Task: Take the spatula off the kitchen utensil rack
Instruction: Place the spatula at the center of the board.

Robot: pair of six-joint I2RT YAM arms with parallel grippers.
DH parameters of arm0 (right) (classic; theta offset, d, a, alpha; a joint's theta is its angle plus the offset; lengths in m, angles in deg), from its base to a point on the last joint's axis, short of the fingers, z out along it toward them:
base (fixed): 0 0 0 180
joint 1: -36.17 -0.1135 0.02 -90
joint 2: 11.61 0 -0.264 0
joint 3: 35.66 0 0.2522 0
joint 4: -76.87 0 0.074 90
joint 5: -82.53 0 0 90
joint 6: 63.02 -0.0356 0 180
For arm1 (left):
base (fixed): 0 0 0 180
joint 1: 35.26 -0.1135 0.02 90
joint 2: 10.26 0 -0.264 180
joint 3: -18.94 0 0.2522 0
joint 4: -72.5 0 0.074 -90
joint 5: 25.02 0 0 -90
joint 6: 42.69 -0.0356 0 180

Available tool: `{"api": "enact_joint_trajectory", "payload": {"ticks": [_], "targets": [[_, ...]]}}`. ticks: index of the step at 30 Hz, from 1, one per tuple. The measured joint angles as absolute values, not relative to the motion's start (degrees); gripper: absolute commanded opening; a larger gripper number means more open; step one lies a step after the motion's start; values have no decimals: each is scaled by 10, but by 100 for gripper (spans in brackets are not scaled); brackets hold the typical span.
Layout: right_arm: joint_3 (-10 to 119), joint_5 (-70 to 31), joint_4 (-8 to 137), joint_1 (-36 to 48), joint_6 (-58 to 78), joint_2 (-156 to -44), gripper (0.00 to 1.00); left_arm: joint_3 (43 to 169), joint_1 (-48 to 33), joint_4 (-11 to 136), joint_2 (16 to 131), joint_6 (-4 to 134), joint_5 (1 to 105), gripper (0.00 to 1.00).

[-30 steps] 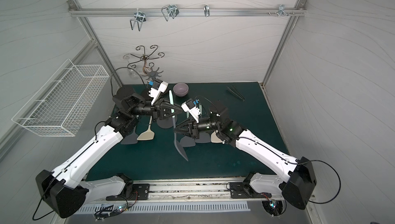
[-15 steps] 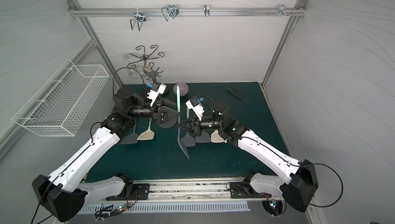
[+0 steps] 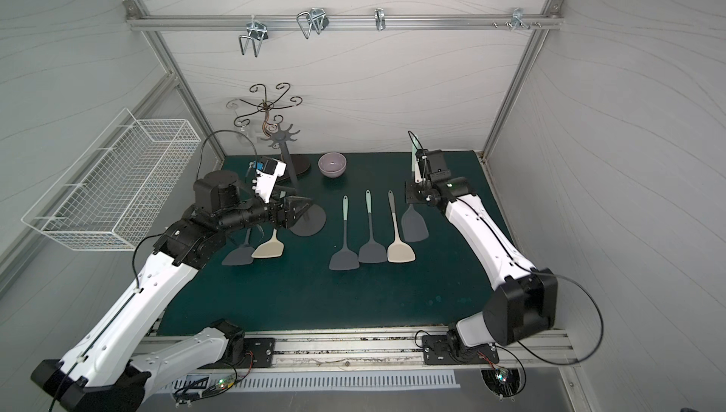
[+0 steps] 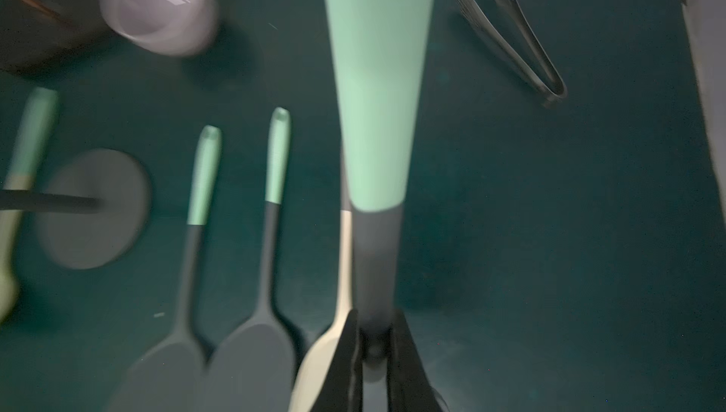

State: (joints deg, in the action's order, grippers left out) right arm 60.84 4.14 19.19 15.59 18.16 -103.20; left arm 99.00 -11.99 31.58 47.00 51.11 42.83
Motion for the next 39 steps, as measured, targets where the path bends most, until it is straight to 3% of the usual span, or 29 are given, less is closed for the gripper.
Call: {"api": "enact_joint_trajectory", "payload": {"ticks": [4,9,17,34,39], "targets": [[667,120,125,162,222,-1162,0,965,-120,311,471,501,449,77],[670,154,89,175,250,-1223,0,956,-120,302,480,496,453,77],[682,102,77,220,231,-1257,0,954,-120,297,485,491,455,77],[735,53,61,207,189,-1346,0,954,-120,290,492,488,469,77],[736,54,60,206,187,-1346,22,954,-120,290,492,487,473,77]]}}
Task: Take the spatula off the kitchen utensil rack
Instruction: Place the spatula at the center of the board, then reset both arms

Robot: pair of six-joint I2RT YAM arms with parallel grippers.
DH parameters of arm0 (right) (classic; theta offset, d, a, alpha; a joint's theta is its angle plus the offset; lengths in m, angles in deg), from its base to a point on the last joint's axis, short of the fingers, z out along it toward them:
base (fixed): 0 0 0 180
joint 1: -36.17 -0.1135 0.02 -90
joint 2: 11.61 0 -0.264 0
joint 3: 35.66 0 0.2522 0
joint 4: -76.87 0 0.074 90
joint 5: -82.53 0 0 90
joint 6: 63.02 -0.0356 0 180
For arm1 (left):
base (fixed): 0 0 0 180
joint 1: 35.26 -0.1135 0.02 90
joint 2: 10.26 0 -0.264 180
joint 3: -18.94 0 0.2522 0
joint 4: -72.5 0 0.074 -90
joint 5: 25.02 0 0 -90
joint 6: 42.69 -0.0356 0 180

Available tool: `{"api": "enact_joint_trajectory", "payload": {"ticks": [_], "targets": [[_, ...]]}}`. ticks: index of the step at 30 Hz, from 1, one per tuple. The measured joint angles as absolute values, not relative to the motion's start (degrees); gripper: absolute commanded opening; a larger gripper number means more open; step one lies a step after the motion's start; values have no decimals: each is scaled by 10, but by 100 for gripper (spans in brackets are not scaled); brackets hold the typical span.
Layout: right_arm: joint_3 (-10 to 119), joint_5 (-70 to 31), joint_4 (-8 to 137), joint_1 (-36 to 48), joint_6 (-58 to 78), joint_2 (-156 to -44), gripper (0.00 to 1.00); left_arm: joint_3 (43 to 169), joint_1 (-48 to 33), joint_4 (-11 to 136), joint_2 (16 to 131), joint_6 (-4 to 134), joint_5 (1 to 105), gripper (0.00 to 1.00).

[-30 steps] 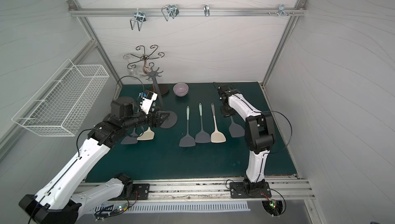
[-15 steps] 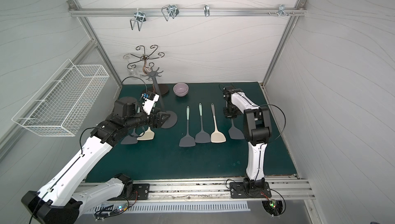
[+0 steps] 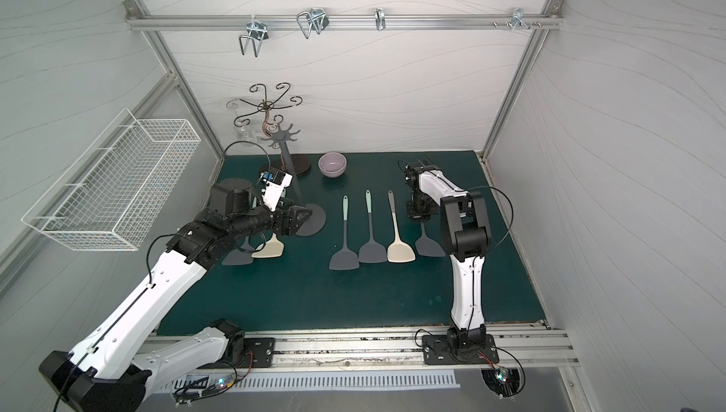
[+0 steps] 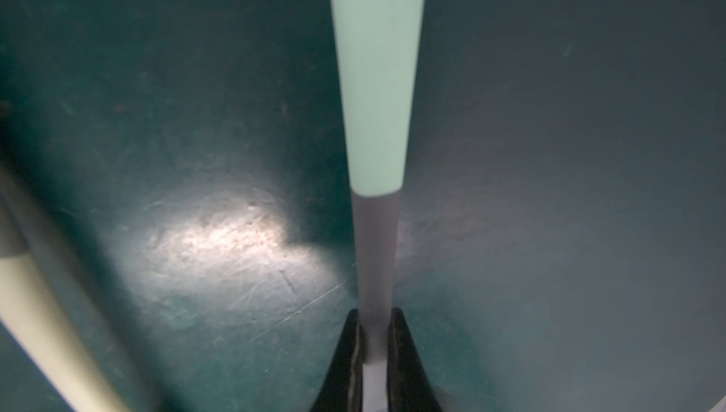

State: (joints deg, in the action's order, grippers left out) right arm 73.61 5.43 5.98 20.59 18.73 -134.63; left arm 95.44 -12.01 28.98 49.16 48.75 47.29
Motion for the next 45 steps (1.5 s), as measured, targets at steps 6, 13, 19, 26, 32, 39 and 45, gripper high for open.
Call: {"api": "enact_joint_trajectory", "payload": {"ticks": [6,13,19,26,32,39,45], "targets": [[736,56,55,198,184,-1346,35,953,-120,290,492,485,480,77],[735,63,46,185,184,-1298,48,940,-128,290,490,484,498,78],[672,94,92,179,196,-1137,69,922,-133,291,471,481,546,84],[473,155,259,181,219,-918,89,861,-133,335,418,486,679,99],[211,149,511,215,238,-782,99,789,-133,399,412,496,810,99],[62,134,733,246,238,-823,99,674,-135,518,434,490,944,99],[0,103,928,261,247,-886,99,597,-187,637,492,495,955,99]]}}
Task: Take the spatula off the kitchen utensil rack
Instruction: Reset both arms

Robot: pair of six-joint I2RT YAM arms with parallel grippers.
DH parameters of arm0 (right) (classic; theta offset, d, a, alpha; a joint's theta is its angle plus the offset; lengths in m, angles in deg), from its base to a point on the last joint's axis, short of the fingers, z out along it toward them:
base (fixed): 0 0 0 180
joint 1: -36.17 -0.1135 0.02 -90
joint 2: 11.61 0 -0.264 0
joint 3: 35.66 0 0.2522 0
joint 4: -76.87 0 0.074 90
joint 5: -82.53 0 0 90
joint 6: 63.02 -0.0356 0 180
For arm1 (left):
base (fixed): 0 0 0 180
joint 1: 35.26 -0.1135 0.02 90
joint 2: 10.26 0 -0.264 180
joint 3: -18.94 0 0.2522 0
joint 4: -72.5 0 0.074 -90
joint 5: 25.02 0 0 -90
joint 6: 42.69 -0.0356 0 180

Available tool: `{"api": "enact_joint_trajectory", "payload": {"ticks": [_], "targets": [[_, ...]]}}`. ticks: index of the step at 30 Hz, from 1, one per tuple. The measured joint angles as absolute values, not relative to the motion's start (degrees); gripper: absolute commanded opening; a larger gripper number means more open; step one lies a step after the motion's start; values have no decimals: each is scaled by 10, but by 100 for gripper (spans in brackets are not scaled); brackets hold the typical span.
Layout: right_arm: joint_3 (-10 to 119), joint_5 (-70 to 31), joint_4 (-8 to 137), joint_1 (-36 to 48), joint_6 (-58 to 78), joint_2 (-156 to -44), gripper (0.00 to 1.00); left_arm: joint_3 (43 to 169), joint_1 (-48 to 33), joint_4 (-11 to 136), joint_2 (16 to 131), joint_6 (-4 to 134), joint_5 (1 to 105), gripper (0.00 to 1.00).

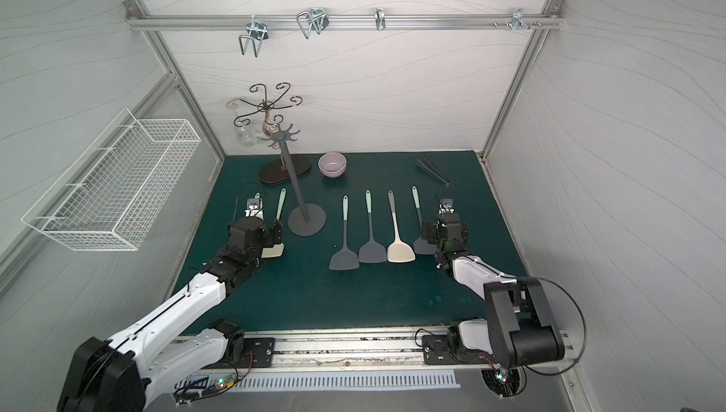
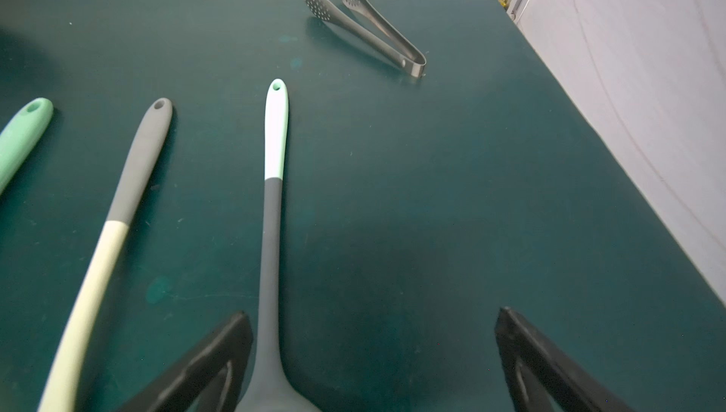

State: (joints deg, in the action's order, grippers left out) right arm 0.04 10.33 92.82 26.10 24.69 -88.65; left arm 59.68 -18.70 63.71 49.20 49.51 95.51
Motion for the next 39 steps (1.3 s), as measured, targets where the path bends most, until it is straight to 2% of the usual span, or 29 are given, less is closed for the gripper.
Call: {"api": "enact_joint_trajectory", "payload": {"ticks": [4,8,14,19,29,36,39], "targets": [[-20,68,1020,291,251,-917,99,592,-249,670,546,512,936,99],[-25,37,1130,304,253,-996,99,587,-295,731,575,512,908,99],[11,21,1110,304,254,-1016,99,548,-361,874,607,517,830,99],[25,21,1110,304,254,-1016,99,545,-410,921,655,534,739,99],[25,21,1110,304,254,-1016,99,536,-421,1017,706,529,621,99],[25,21,1110,304,254,-1016,99,524,-420,1088,776,530,617,99],[25,20,1110,304,254,-1016,99,529,-410,1068,784,523,627,99]]}}
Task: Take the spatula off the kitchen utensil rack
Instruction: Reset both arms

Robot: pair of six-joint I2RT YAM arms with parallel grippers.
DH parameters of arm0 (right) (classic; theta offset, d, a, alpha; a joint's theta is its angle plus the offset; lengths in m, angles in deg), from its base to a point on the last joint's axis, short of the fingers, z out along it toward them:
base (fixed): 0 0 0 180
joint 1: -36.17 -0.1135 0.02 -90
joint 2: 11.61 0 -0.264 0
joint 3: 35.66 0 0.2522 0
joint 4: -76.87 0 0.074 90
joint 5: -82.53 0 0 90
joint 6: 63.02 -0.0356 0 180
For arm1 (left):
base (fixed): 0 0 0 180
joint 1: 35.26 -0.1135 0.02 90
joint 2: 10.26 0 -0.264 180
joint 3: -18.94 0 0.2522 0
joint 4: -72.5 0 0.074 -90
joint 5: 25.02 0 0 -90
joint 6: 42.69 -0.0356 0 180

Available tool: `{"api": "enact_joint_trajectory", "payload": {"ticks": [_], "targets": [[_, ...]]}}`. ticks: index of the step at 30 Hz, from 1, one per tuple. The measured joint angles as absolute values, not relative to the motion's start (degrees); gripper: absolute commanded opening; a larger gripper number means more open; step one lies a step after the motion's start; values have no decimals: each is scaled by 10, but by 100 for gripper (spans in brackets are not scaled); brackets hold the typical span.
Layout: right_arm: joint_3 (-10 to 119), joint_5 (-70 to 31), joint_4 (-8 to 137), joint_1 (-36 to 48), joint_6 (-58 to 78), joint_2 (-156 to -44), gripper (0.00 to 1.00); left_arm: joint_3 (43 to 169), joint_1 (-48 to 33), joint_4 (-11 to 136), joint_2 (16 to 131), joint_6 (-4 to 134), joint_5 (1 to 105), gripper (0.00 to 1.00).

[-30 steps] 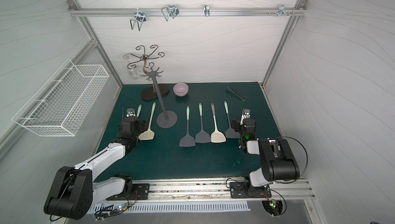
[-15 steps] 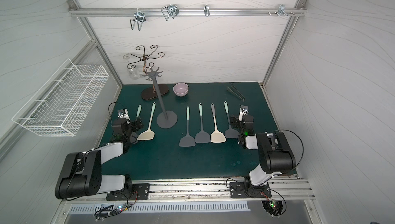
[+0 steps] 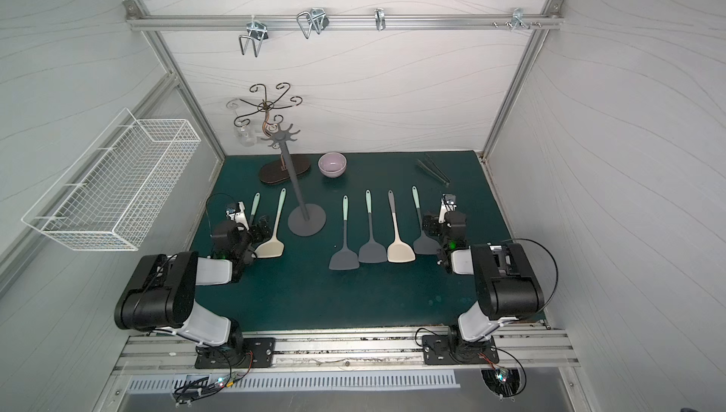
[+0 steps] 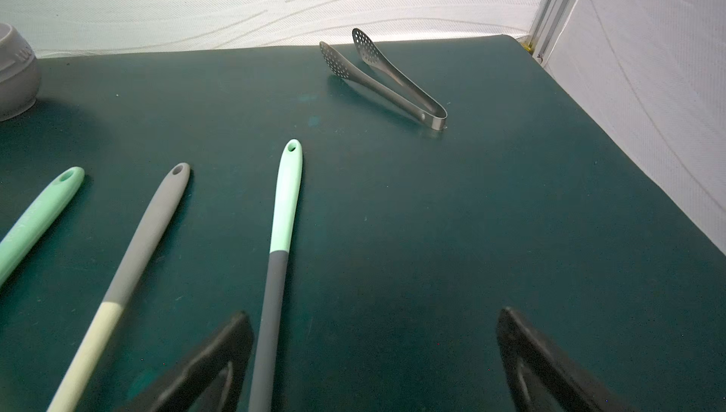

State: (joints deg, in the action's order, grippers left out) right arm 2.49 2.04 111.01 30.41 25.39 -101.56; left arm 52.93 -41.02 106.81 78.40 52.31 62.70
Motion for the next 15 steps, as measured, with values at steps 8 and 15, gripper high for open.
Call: {"api": "enact_joint_trajectory", "payload": {"ticks": [8,15], "targets": [[25,21,1110,304,254,-1016,99,554,-382,1052,784,505,657,99],[25,21,1110,304,254,-1016,99,554,-377,1048,784,501,674,99]]}}
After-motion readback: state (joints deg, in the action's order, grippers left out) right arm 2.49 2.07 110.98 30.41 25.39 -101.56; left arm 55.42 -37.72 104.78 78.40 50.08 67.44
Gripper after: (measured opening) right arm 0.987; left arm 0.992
